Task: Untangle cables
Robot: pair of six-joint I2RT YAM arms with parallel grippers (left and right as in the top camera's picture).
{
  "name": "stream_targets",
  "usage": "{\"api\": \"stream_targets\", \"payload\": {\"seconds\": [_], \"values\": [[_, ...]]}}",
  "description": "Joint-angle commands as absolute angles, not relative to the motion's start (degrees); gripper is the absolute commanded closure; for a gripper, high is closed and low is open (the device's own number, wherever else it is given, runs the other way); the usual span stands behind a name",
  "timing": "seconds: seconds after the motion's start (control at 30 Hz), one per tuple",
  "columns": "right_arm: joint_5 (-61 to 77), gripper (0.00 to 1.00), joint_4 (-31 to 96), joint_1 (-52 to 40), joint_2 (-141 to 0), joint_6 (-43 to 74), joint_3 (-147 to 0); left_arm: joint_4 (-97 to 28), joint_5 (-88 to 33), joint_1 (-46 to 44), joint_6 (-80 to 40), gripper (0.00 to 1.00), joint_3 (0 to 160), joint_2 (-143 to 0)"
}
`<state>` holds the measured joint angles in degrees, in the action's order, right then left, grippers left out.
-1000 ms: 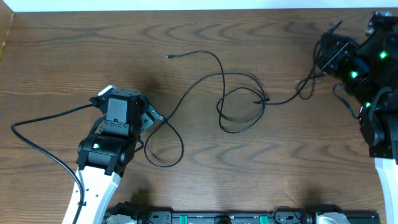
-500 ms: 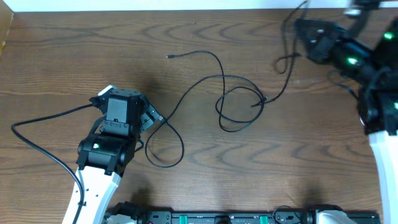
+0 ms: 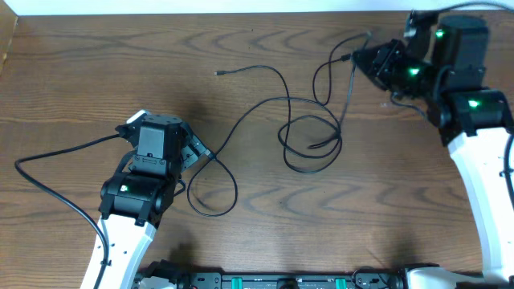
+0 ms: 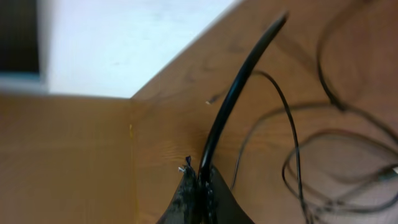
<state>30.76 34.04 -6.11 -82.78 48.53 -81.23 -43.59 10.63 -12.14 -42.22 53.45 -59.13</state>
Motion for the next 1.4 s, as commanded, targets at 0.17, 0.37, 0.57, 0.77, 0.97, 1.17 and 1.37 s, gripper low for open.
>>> {"api": "stream_targets", "payload": {"seconds": [0.17,0.37,0.57,0.77,0.97,1.17,1.37], "values": [[23.7,0.99,33.0,-15.5,-90.3,50.0,-81.2,-43.9,11.0,-11.9,-42.5,0.06,54.2,-59.2],[18.2,0.99,23.3,-15.7,-88.0,37.3,-81.8,-43.9,11.0,-11.9,-42.5,0.06,54.2,-59.2],[19.7,0.99,21.4,-6.1,-84.8,30.5,-85.8,-43.9,11.0,-11.9,-42.5,0.06,54.2,-59.2],[27.4,0.99,21.4,6.0,-84.6,30.6,-92.6,-43.9,11.0,-11.9,-42.5,0.06,54.2,-59.2],[26.9,0.99,22.1,13.4,-85.3,30.2,-93.1,-43.9,11.0,-11.9,-42.5,0.06,54.2,-59.2],[17.6,0.99,22.5,17.5,-90.1,25.8,-93.1,-43.9,11.0,-11.9,-42.5,0.06,54.2,-59.2],[13.3,0.99,15.9,21.1,-98.4,15.2,-93.1,-43.9,11.0,-11.9,-42.5,0.06,54.2,-59.3]]}}
